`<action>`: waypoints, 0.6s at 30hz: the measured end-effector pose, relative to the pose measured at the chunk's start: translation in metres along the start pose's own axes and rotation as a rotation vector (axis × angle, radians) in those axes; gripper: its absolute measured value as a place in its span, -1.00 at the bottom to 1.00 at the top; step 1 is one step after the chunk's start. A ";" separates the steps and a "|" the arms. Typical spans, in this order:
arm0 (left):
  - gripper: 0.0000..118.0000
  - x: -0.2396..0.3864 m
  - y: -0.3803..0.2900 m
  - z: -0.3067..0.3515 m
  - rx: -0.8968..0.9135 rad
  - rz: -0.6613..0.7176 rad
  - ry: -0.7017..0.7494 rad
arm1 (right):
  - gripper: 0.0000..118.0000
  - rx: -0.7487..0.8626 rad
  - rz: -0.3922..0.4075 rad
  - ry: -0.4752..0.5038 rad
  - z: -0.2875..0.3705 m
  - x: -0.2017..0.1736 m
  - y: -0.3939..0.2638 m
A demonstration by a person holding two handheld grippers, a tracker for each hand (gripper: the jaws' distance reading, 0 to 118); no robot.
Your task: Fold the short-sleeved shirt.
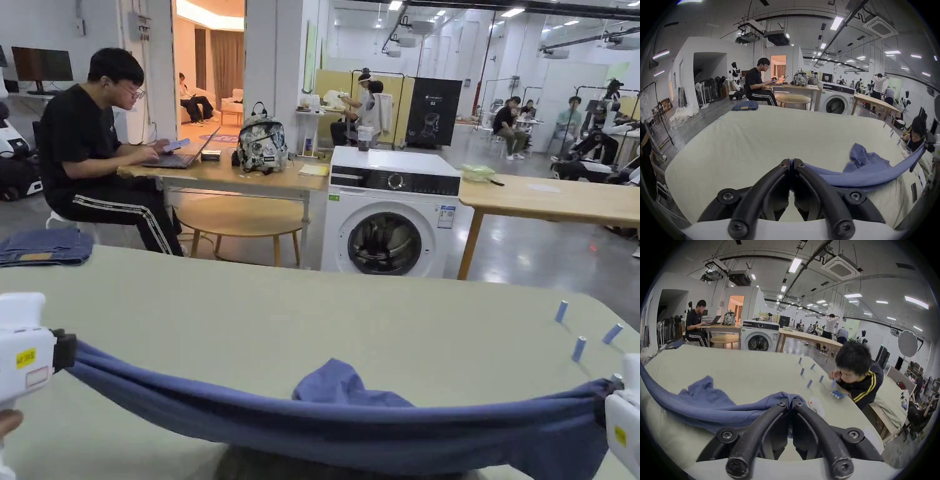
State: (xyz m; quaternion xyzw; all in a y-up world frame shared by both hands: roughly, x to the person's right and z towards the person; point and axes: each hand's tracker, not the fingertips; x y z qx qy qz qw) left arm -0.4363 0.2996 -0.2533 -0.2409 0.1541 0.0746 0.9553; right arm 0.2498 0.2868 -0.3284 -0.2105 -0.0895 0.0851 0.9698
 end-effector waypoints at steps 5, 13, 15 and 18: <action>-1.00 -0.014 -0.060 0.014 -0.038 0.003 0.003 | -0.97 -0.031 0.016 0.009 0.020 -0.003 -0.039; -1.00 -0.014 -0.131 0.028 -0.154 0.055 0.023 | -0.97 -0.116 0.057 0.010 0.021 -0.011 -0.091; -1.00 -0.015 -0.140 0.028 -0.179 0.052 0.032 | -0.97 -0.136 0.069 0.007 0.022 -0.013 -0.101; -1.00 -0.014 -0.150 0.025 -0.207 0.040 0.043 | -0.96 -0.156 0.068 0.015 0.017 -0.011 -0.117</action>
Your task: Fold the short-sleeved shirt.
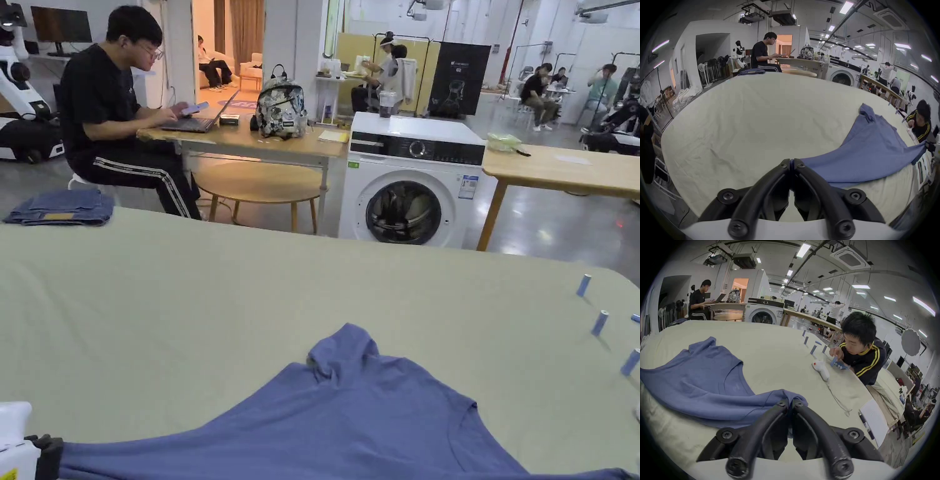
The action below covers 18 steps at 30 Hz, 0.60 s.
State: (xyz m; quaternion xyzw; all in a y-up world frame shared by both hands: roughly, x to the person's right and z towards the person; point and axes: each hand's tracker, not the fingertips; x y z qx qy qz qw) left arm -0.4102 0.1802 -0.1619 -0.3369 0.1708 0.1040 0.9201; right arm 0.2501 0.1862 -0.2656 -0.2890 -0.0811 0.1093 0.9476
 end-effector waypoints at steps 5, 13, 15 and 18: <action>-0.91 0.011 -0.007 -0.002 -0.025 0.012 0.035 | -0.87 -0.016 -0.003 -0.006 0.013 -0.008 -0.003; -0.64 0.047 0.011 0.003 0.071 -0.065 0.057 | 0.03 0.067 -0.080 0.043 0.031 -0.034 0.016; -0.63 0.064 0.019 0.009 0.116 -0.106 0.051 | 0.03 0.118 -0.090 0.076 0.033 -0.046 0.021; -0.64 0.085 0.030 0.011 0.164 -0.123 0.003 | 0.02 0.182 -0.116 0.125 0.045 -0.067 0.034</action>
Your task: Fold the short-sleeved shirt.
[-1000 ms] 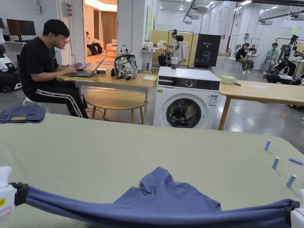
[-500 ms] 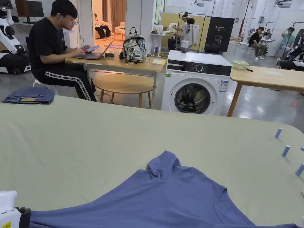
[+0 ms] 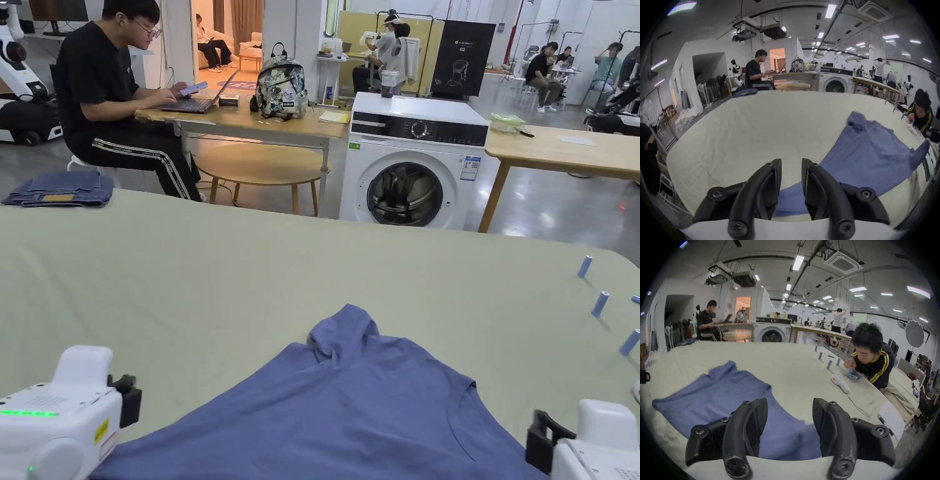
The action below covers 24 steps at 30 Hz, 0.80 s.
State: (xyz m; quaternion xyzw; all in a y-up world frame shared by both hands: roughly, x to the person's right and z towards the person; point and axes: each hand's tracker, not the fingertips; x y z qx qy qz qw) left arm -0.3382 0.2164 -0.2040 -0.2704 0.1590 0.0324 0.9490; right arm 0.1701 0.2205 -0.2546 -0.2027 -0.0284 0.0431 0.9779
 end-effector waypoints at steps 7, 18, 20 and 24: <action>-1.00 0.062 0.015 0.023 0.158 -0.059 -0.101 | -1.00 0.130 -0.036 0.084 0.014 -0.060 0.021; -1.00 0.103 0.025 0.037 0.217 -0.030 -0.152 | -1.00 0.227 -0.020 0.178 0.024 -0.113 0.030; -1.00 0.098 0.026 0.037 0.209 -0.018 -0.142 | -1.00 0.234 -0.019 0.183 0.023 -0.116 0.030; -1.00 0.077 0.026 0.034 0.122 0.013 -0.137 | -1.00 0.206 -0.015 0.192 0.018 -0.121 0.032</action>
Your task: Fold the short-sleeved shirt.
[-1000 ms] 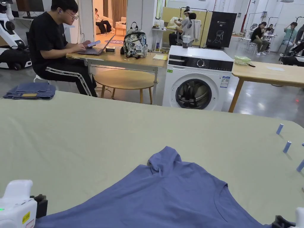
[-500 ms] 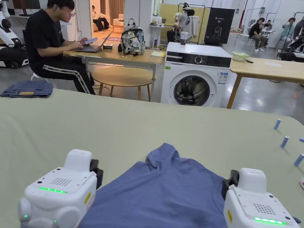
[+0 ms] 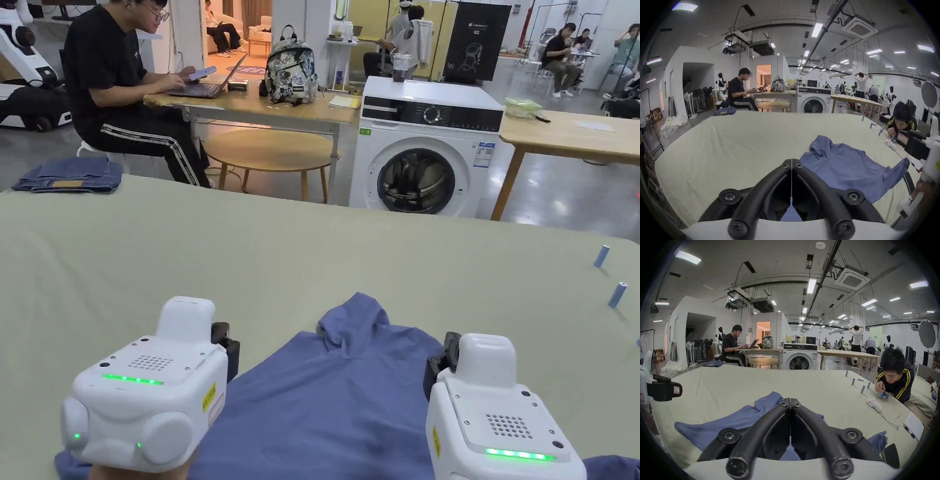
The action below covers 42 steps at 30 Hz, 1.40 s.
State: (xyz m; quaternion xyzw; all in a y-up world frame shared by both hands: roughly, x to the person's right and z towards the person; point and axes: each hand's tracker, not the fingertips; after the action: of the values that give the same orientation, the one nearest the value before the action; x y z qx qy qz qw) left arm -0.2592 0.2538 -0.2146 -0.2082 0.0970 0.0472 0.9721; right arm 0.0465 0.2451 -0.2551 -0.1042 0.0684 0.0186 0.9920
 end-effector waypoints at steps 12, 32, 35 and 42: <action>-1.00 -0.168 -0.023 -0.027 -0.364 0.276 0.051 | -1.00 -0.091 0.040 0.043 -0.026 -0.011 -0.022; -0.15 -0.165 -0.078 -0.101 -0.716 0.261 0.290 | -1.00 -0.190 0.043 0.053 -0.048 -0.012 -0.052; -0.49 -0.157 -0.077 -0.096 -0.696 0.256 0.286 | -1.00 -0.199 0.043 0.056 -0.052 -0.011 -0.053; -1.00 -0.170 -0.074 -0.086 -0.647 0.314 0.219 | -1.00 -0.241 0.037 0.067 -0.078 0.001 -0.054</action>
State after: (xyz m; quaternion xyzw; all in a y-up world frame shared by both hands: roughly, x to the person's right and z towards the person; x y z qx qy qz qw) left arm -0.4301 0.1424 -0.2266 -0.4910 0.2115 0.2014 0.8207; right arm 0.0402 0.1757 -0.3203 -0.2217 0.1006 0.0417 0.9690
